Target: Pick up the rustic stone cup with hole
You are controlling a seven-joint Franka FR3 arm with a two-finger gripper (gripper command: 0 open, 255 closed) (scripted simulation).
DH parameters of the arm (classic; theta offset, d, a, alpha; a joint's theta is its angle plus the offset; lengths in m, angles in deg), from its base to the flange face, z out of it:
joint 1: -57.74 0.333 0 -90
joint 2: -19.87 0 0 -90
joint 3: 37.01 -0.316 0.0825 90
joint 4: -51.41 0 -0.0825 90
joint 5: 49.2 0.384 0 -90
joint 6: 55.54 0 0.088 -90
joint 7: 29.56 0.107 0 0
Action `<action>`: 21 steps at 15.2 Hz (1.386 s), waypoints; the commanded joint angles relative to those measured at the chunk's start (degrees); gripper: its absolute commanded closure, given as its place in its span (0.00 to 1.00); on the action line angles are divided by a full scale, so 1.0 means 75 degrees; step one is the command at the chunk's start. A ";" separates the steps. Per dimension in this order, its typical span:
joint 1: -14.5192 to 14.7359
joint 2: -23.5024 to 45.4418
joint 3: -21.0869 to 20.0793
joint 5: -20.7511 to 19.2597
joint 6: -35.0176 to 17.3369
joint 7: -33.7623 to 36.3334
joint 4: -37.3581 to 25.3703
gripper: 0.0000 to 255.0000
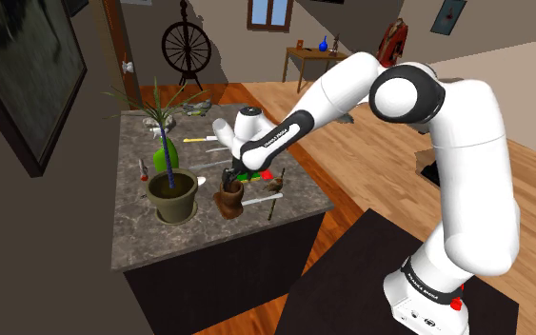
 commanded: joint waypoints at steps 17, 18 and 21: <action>-0.0022 -0.0122 -0.0027 0.0027 0.0098 -0.0025 0.0021 1.00; -0.0035 -0.0201 -0.0044 0.0045 0.0165 -0.0039 0.0034 1.00; -0.0071 -0.0432 -0.0095 0.0101 0.0370 -0.0085 0.0060 1.00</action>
